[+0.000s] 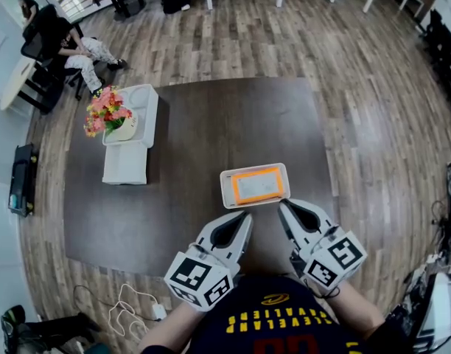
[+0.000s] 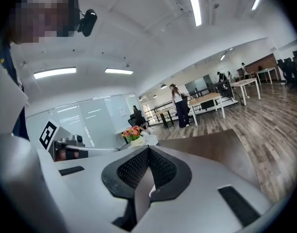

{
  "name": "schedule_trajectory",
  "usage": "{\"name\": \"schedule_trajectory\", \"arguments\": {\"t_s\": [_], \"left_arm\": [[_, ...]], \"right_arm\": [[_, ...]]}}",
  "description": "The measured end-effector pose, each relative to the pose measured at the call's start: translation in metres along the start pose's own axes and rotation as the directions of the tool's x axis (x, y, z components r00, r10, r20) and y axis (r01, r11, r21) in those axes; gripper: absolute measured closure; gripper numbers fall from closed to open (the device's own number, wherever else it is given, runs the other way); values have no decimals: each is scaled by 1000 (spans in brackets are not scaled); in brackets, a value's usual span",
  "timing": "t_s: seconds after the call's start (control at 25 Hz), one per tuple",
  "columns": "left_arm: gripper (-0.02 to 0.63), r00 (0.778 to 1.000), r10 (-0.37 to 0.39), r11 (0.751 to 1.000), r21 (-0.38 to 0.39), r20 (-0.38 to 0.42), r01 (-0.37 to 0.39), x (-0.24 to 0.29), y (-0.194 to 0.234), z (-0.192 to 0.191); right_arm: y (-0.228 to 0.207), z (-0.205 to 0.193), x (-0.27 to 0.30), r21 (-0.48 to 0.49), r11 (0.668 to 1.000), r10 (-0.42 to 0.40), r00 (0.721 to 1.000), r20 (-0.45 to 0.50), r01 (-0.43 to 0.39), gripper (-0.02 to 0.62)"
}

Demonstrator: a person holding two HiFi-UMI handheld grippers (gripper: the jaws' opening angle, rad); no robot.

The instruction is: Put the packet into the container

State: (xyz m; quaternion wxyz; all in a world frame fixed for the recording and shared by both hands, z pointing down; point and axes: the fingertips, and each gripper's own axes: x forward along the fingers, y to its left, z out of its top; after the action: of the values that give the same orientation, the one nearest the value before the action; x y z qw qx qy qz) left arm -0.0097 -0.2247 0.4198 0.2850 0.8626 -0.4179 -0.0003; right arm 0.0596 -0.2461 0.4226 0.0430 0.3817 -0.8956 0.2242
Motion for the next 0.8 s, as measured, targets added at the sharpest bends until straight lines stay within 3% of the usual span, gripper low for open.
{"name": "schedule_trajectory", "arguments": {"t_s": [0.24, 0.52, 0.8], "left_arm": [[606, 1000, 13, 1000, 4, -7, -13, -3, 0, -3], [606, 1000, 3, 1000, 13, 3, -3, -3, -5, 2], [606, 1000, 18, 996, 93, 15, -19, -2, -7, 6]], "right_arm": [[13, 29, -8, -109, 994, 3, 995, 100, 8, 586], [19, 30, -6, -137, 991, 10, 995, 99, 3, 586], [22, 32, -6, -171, 985, 1, 995, 102, 17, 586]]}}
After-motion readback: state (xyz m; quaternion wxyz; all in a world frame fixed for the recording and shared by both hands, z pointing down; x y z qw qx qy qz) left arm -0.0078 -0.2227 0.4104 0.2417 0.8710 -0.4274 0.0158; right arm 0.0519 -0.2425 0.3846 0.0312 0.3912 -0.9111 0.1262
